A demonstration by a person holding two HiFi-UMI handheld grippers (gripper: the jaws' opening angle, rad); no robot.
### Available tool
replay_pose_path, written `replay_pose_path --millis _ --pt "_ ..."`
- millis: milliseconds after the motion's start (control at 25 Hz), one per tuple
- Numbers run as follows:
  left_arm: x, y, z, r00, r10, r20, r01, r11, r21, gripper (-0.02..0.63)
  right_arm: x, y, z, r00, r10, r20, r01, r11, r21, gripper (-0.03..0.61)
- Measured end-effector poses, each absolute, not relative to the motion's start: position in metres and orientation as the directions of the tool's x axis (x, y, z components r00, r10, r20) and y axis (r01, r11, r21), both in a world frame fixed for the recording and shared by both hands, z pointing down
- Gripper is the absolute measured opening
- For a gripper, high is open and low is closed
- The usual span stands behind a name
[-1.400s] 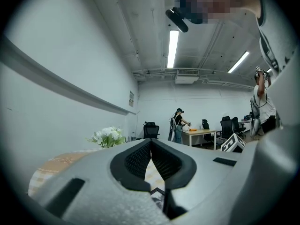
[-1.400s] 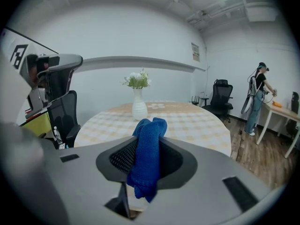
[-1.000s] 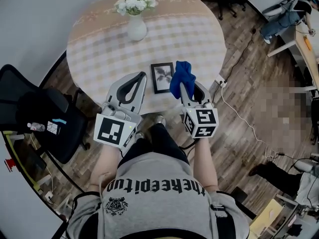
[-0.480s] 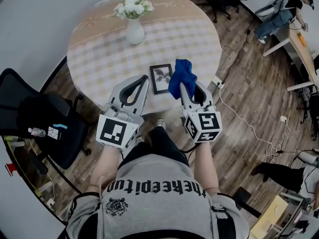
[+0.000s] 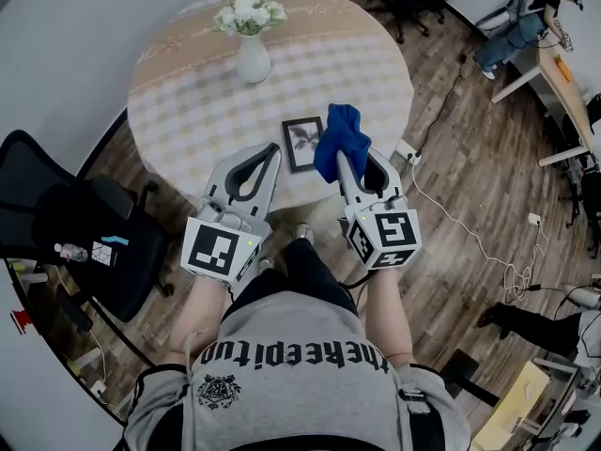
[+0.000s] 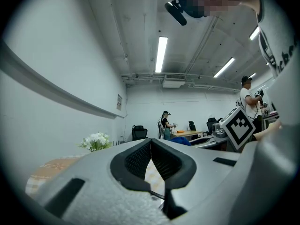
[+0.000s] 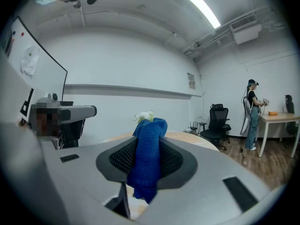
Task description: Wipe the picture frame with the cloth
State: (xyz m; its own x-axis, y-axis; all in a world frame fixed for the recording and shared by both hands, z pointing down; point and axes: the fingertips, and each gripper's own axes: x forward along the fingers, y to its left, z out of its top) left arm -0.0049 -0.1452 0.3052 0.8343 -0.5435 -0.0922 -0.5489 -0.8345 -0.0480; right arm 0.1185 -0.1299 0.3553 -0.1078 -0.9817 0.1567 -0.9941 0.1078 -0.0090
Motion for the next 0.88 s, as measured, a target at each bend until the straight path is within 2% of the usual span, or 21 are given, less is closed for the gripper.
replay_pose_path --millis 560,880 --pt "-0.015 -0.112 0.308 0.847 -0.521 -0.1 -0.528 -0.847 -0.059 0.017 0.104 -0.097 0.344 -0.101 -0.989 0.108 -0.995 0.102 -0.001 0.118" --pt "-0.021 -0.111 0.298 0.824 -0.554 -0.12 -0.564 -0.823 -0.074 0.017 0.1 -0.099 0.334 -0.139 -0.987 0.081 -0.99 0.139 -0.001 0.118"
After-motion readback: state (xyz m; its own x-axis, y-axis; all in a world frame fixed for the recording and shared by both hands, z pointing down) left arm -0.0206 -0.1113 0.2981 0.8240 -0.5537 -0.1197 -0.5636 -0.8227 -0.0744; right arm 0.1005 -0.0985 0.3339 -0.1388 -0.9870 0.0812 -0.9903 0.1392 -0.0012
